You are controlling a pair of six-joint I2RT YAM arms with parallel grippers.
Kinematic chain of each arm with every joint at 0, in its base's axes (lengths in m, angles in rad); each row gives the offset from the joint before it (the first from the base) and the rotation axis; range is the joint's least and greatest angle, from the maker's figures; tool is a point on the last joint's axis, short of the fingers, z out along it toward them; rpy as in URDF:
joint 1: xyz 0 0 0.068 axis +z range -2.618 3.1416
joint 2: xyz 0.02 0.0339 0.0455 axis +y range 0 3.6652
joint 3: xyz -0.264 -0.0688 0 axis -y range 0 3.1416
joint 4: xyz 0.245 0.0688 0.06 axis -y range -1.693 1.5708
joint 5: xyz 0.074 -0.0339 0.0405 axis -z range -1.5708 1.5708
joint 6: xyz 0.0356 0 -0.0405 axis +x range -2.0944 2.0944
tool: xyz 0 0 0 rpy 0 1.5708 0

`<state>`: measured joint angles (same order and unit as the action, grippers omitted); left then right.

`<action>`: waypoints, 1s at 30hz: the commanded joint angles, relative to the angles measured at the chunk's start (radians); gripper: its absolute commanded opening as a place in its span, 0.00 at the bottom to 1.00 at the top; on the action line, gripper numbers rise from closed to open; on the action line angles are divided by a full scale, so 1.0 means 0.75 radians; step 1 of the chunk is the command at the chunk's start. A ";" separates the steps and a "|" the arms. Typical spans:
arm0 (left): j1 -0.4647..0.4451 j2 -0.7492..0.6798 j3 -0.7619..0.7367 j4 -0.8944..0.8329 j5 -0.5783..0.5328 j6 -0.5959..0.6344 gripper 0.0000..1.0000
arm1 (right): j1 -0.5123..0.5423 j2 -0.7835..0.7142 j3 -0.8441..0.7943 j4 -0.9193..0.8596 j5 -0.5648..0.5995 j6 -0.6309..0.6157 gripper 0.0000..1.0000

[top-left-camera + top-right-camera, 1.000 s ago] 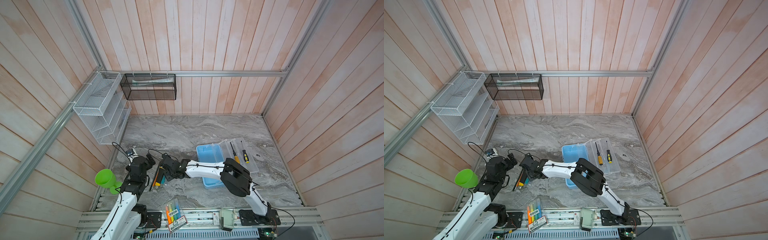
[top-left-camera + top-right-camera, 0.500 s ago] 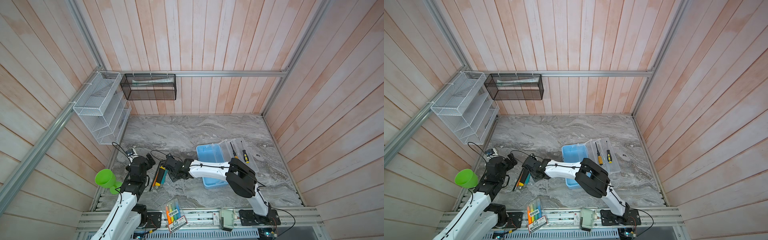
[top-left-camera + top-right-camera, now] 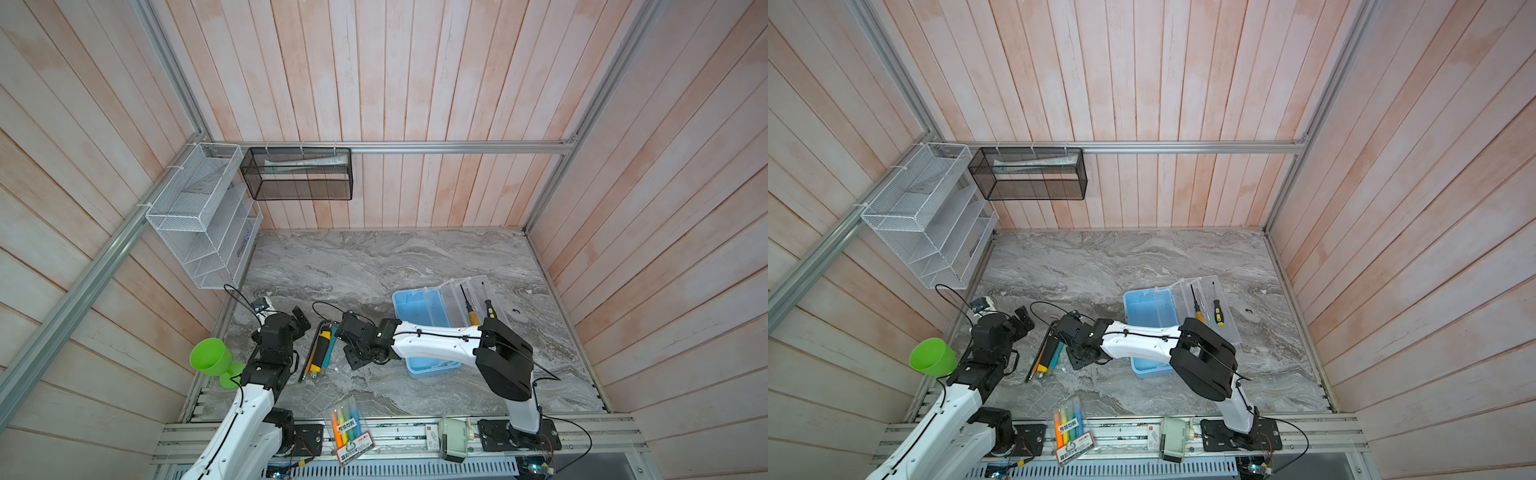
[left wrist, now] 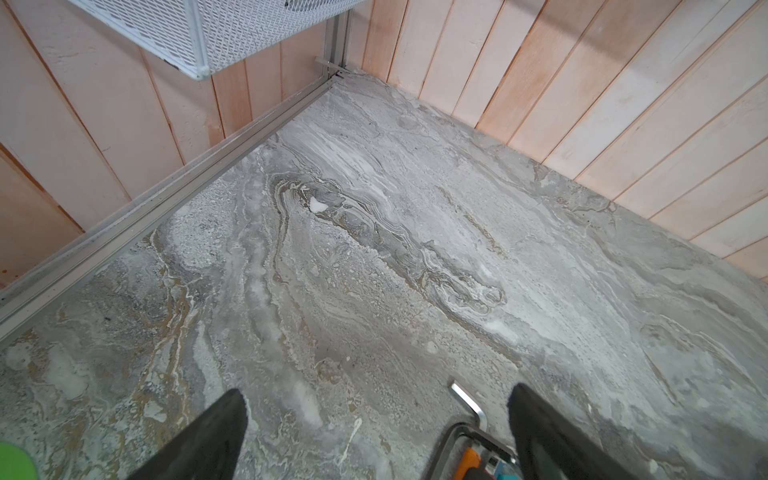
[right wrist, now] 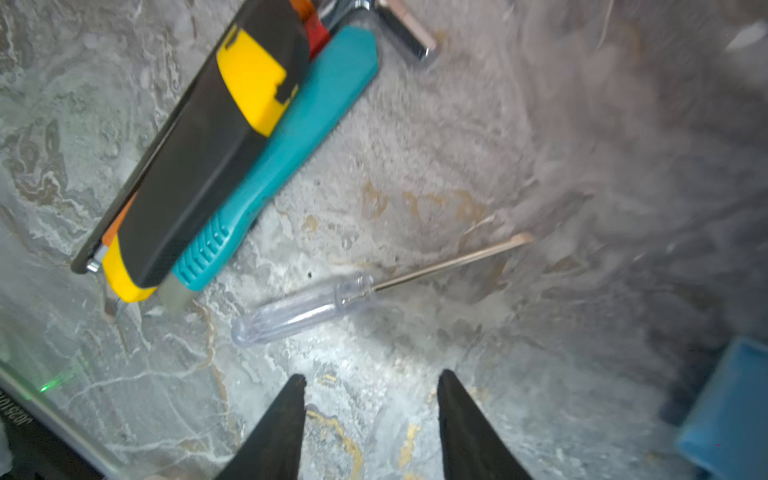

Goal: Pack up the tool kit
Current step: 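Move the right gripper over the tool pile beside the left arm, then lower the right gripper and grasp the clear-handled screwdriver by its handle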

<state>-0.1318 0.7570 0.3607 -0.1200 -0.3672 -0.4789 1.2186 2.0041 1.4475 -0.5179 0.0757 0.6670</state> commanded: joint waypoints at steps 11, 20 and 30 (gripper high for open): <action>0.008 -0.019 -0.005 -0.005 -0.001 -0.003 1.00 | 0.001 0.090 0.099 0.051 -0.057 0.076 0.59; 0.007 -0.024 -0.008 -0.007 -0.003 -0.005 1.00 | -0.016 0.190 0.204 -0.044 -0.032 0.078 0.59; 0.007 -0.025 -0.010 -0.006 -0.003 -0.004 1.00 | -0.062 0.244 0.208 0.005 -0.066 0.069 0.59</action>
<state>-0.1310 0.7490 0.3607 -0.1200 -0.3676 -0.4789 1.1839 2.1471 1.5787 -0.4995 0.0269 0.7147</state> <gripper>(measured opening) 0.997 0.590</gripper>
